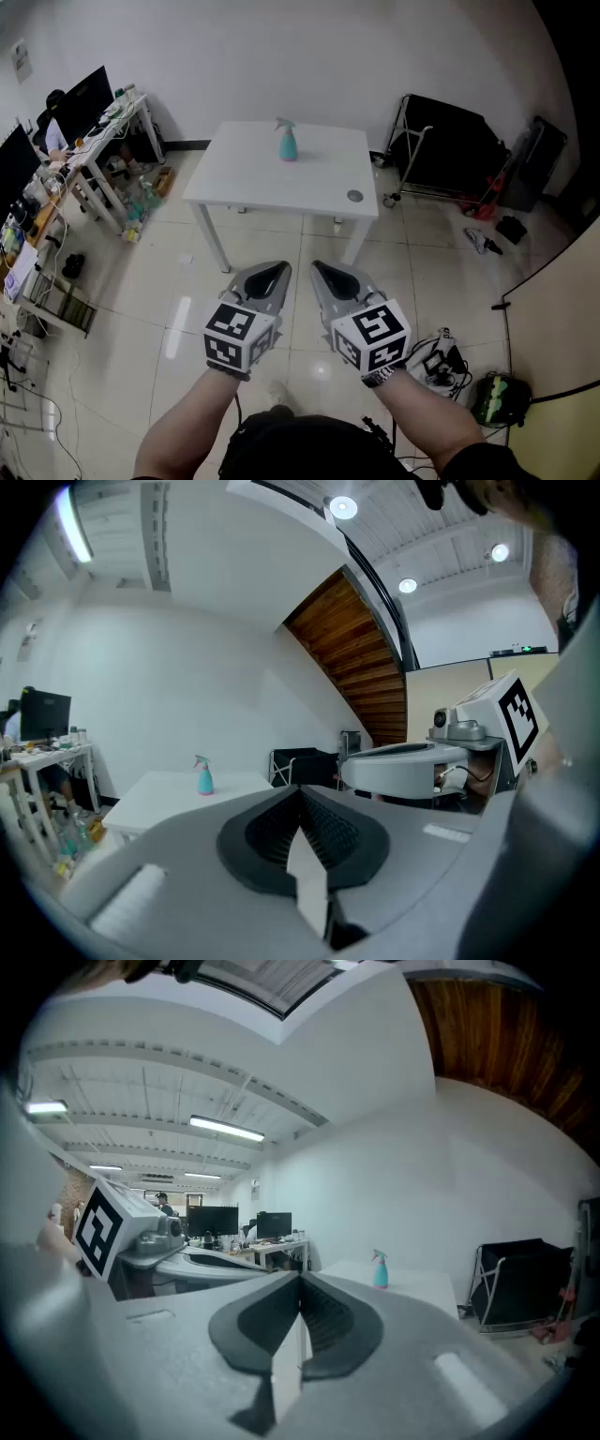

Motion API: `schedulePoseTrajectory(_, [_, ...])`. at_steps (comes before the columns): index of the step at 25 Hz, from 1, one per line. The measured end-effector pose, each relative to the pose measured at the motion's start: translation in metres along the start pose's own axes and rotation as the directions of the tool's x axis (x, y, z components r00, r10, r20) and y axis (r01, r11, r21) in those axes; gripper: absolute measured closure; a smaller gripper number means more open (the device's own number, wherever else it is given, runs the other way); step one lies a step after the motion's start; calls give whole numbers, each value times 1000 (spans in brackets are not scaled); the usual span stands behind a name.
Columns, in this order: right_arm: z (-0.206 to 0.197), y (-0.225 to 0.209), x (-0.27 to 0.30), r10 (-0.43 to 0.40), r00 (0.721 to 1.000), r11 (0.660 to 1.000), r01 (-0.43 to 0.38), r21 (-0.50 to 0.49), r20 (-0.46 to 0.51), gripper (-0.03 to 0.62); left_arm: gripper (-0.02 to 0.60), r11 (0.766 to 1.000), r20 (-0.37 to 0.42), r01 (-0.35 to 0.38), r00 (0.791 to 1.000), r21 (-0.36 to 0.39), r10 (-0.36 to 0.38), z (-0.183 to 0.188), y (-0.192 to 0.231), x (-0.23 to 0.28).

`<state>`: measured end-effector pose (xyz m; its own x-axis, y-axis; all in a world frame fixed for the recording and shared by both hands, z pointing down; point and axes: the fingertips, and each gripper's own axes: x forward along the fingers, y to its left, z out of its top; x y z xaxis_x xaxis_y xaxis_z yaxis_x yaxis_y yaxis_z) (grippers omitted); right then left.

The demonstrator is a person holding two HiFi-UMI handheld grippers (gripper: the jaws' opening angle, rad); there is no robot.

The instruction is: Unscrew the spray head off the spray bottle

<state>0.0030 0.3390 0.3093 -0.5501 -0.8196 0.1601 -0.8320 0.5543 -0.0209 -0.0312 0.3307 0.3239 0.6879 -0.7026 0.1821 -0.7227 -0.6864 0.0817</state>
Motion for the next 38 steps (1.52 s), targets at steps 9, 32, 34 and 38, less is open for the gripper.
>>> schedulePoseTrajectory(9, [10,0,49,-28,1000,1000,28,-5,-13,603,569,1000,-6,29,1000,-1,-29,7,48,11])
schedulePoseTrajectory(32, [13,-41,107,-12,1000,1000,12,-6,-29,603,569,1000,-17,13,1000,-7,-13,10,94,61])
schedulePoseTrajectory(34, [11,-52,113,-2,1000,1000,2,-4,-30,603,569,1000,-17,1,1000,-6,-1,11,97,72])
schedulePoseTrajectory(38, [11,-74,128,29,999,1000,-29,2,-37,603,569,1000,-26,-27,999,-13,27,14,106,97])
